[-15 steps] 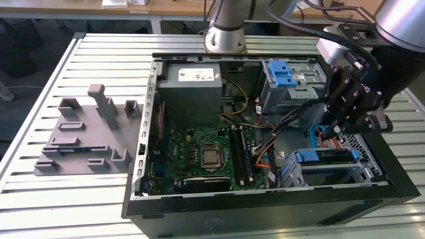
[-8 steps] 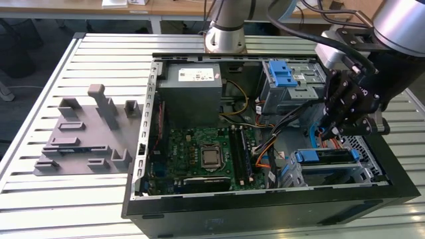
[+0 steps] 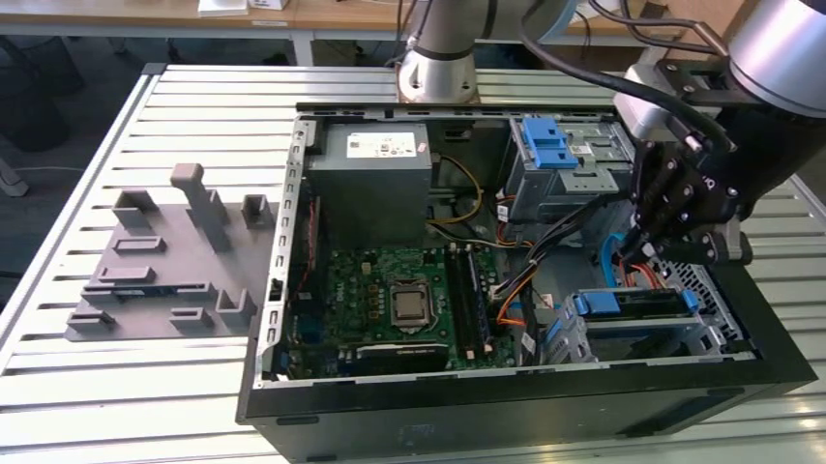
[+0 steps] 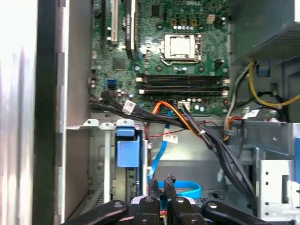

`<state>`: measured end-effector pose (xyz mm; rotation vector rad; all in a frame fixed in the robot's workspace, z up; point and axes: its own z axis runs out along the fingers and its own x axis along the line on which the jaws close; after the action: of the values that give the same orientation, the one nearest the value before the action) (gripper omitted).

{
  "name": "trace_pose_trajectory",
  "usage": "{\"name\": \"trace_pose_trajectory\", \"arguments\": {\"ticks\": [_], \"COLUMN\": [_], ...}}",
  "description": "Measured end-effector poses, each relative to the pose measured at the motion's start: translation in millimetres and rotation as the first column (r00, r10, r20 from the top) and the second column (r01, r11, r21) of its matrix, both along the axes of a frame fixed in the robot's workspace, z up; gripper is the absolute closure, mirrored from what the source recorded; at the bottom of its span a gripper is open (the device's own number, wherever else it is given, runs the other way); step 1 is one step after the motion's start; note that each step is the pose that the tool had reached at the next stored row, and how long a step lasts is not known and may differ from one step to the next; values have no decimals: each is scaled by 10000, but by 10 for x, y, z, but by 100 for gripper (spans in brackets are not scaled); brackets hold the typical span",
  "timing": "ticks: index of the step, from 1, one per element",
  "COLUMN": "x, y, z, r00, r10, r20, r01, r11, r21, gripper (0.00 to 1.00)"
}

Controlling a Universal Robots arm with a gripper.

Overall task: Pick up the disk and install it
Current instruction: 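Insert the second disk wire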

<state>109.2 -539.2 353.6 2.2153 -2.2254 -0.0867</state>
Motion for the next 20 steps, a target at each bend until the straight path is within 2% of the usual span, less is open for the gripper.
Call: {"name": "trace_pose_trajectory", "arguments": {"ticks": [1, 3, 17, 20], "x": [0, 0, 0, 0], "y": [-6, -20, -108, -139], "z": [-1, -4, -42, -52], "r00": [10000, 10000, 10000, 10000], "r10": [0, 10, 56, 57], "r20": [0, 1, 2, 2], "r01": [0, -10, -56, -57], "r11": [9999, 9999, 9999, 9999], "r21": [105, 160, 160, 162], "gripper": [84, 84, 84, 84]}}
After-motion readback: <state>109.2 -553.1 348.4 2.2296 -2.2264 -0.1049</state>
